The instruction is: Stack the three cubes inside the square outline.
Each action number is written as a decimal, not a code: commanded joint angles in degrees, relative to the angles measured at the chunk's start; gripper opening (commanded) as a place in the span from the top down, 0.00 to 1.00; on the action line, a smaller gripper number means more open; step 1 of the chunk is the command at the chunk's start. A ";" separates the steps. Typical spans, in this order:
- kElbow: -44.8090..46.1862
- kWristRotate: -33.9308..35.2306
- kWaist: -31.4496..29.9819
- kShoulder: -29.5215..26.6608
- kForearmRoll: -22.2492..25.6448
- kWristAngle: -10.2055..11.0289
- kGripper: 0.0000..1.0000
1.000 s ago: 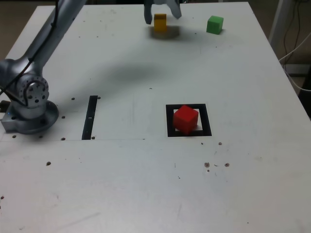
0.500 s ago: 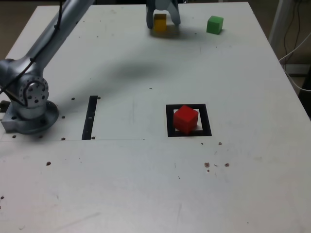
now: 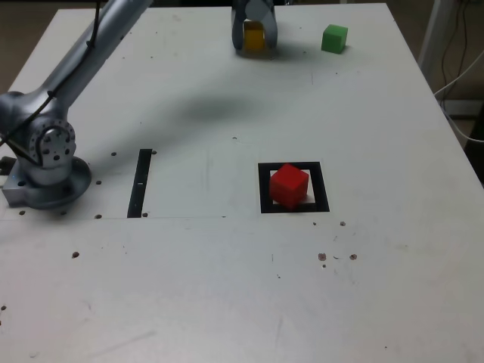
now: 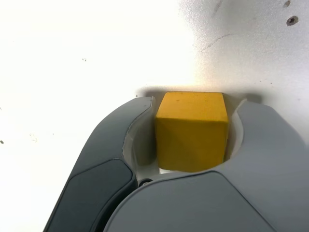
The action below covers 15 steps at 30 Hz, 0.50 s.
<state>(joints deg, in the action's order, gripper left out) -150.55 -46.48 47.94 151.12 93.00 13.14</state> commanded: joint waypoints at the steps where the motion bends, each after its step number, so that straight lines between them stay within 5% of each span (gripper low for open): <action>1: -0.01 0.39 -0.04 -0.05 0.83 -0.05 0.63; 9: 0.05 1.05 -0.04 -2.20 0.84 -0.49 0.71; 15: 2.05 1.42 -0.57 -6.23 0.86 -4.12 0.71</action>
<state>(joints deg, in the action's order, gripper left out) -148.96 -45.31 47.76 146.47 93.01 10.11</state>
